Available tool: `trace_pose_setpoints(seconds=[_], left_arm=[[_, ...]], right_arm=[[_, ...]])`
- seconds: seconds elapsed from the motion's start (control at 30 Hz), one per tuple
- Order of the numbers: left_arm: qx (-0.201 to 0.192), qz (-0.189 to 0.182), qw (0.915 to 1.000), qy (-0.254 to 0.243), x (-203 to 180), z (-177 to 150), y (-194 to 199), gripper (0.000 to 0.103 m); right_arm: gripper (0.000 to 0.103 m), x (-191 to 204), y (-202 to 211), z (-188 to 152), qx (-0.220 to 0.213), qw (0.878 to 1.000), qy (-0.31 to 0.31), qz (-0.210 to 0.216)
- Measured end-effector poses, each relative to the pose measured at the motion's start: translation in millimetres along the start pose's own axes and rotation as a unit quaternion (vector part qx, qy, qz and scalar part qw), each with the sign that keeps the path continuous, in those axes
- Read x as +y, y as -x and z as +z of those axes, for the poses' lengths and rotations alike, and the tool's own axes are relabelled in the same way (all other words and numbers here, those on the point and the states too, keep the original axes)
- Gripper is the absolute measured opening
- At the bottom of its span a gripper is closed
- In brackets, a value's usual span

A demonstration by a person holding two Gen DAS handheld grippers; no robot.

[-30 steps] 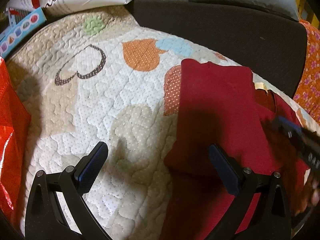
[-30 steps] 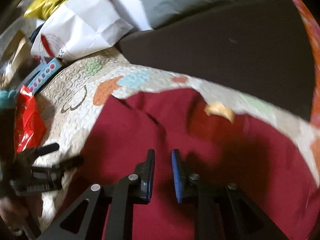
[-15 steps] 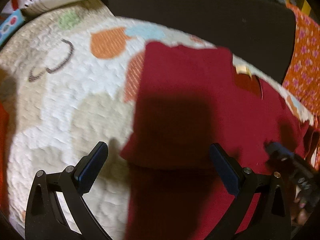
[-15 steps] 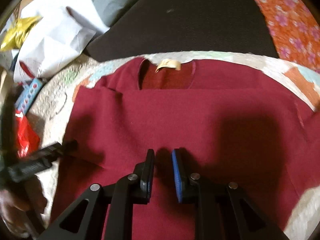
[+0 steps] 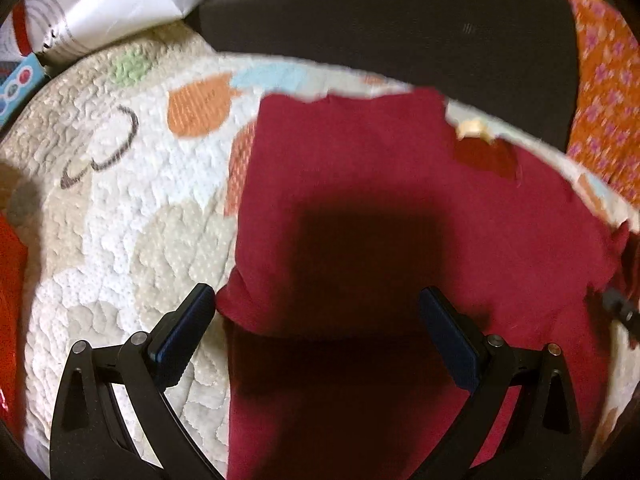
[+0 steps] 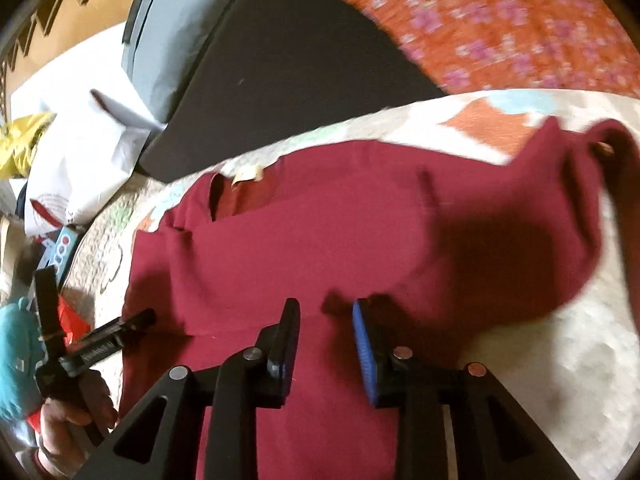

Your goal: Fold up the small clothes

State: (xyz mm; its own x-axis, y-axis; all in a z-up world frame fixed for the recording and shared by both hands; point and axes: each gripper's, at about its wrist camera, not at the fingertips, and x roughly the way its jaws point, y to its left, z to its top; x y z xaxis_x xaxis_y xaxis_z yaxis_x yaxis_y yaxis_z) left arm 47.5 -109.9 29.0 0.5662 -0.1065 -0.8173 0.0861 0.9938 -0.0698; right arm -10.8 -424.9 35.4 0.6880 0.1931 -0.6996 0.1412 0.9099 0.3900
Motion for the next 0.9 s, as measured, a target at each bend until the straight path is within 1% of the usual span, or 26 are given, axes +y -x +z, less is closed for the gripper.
trace_pose_setpoints(seconds=[0.1,0.13,0.17,0.23,0.3,0.37,0.4,0.43,0.47,0.5,0.53,0.57,0.63,0.7,0.77,0.83,0.9], left_arm=[[-0.037,-0.010,0.9992,-0.014,-8,0,17,0.102],[-0.047,-0.019,0.9985,-0.022,-12,1,20,0.102],[-0.048,-0.027,0.9980,-0.032,-17,-1,21,0.102],[-0.032,-0.044,0.9970,-0.054,-27,-4,14,0.102],[0.004,-0.054,0.9952,-0.081,-41,-14,-1,0.102],[0.025,-0.043,0.9935,-0.103,-51,-19,-14,0.102],[0.024,-0.035,0.9928,-0.112,-54,-20,-17,0.102],[0.023,-0.029,0.9920,-0.121,-57,-21,-18,0.102],[0.023,-0.026,0.9914,-0.126,-60,-21,-19,0.102],[0.024,-0.027,0.9916,-0.124,-60,-21,-19,0.102],[0.024,-0.031,0.9921,-0.119,-61,-21,-19,0.102],[0.023,-0.035,0.9926,-0.114,-61,-20,-19,0.102],[0.024,-0.036,0.9929,-0.110,-60,-19,-21,0.102],[0.023,-0.034,0.9930,-0.111,-60,-22,-22,0.102],[0.022,-0.032,0.9928,-0.113,-59,-23,-20,0.102],[0.022,-0.028,0.9926,-0.116,-61,-22,-19,0.102],[0.021,-0.025,0.9923,-0.119,-63,-22,-20,0.102]], right_arm=[[0.028,-21,5,-6,0.002,1.000,-0.022,-0.012],[0.028,-26,4,-7,0.005,0.999,-0.030,-0.010],[0.028,-31,4,-9,0.007,0.999,-0.041,0.000],[0.028,-34,6,-10,0.006,0.999,-0.052,0.008],[0.028,-33,13,-7,-0.003,0.998,-0.057,0.012],[0.029,-40,31,-6,-0.041,0.996,-0.075,0.017],[0.030,-47,43,-7,-0.067,0.993,-0.093,0.017],[0.035,-56,52,-8,-0.087,0.990,-0.113,0.019],[0.044,-68,61,-10,-0.108,0.984,-0.140,0.025],[0.046,-80,68,-13,-0.126,0.977,-0.171,0.034],[0.047,-96,73,-17,-0.141,0.967,-0.207,0.045],[0.048,-108,75,-20,-0.148,0.959,-0.236,0.054],[0.048,-135,78,-33,-0.155,0.937,-0.305,0.074],[0.048,-150,83,-45,-0.162,0.922,-0.344,0.074],[0.048,-159,96,-54,-0.177,0.916,-0.355,0.054],[0.048,-166,112,-62,-0.194,0.915,-0.354,0.029],[0.048,-175,126,-66,-0.199,0.912,-0.359,-0.004]])
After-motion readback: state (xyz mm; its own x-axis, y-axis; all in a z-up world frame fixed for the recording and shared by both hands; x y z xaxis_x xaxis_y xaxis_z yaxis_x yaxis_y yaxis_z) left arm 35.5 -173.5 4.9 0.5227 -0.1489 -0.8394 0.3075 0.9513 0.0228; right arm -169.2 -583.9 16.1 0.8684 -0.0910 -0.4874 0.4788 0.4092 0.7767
